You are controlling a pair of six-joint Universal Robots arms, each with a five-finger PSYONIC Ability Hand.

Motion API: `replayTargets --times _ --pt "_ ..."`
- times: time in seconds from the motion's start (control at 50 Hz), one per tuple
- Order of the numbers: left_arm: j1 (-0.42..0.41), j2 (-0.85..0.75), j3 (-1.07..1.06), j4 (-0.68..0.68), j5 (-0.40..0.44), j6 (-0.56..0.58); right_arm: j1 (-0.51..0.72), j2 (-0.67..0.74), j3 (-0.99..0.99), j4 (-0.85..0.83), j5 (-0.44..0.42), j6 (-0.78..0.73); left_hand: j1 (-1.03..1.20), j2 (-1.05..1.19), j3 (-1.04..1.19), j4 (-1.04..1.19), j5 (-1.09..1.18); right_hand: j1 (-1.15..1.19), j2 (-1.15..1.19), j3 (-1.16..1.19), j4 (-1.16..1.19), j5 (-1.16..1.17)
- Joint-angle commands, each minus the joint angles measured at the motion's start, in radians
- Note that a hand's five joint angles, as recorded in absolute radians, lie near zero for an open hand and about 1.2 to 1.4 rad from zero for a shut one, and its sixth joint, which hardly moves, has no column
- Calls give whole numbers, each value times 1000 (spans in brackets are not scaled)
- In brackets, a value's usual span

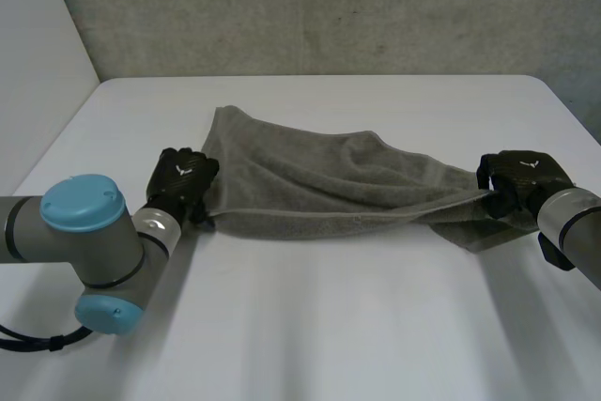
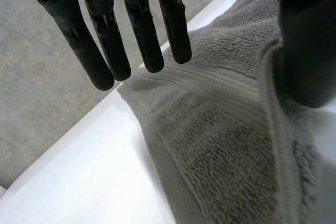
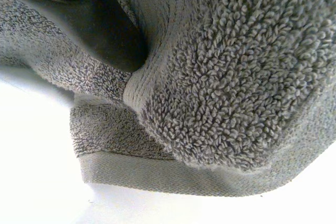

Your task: Fold the towel.

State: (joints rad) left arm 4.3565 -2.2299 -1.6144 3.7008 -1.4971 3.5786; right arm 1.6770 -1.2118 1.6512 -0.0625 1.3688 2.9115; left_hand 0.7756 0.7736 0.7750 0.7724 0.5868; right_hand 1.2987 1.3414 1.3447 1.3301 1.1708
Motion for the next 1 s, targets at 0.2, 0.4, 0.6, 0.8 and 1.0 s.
replayTargets --times 0.2,0.4,0.6,0.8,1.0 --pt "14 76 -94 -107 14 -3 -10 0 -10 0 -3 2 621 623 621 624 635 98 55 52 66 51" --pt "35 219 -113 -128 14 -46 3 -58 -14 35 -76 -155 621 623 621 624 635 98 55 52 66 51" --pt "28 642 -176 -242 118 -271 -5 -376 -135 319 -178 -290 621 623 621 624 635 98 55 52 66 51" --pt "46 687 -145 -315 163 -267 -13 -221 -369 696 -171 -620 621 623 621 624 635 98 55 52 66 51" --pt "54 332 -47 -364 156 -207 12 14 -421 673 -43 -768 621 623 621 624 635 98 55 52 66 51"
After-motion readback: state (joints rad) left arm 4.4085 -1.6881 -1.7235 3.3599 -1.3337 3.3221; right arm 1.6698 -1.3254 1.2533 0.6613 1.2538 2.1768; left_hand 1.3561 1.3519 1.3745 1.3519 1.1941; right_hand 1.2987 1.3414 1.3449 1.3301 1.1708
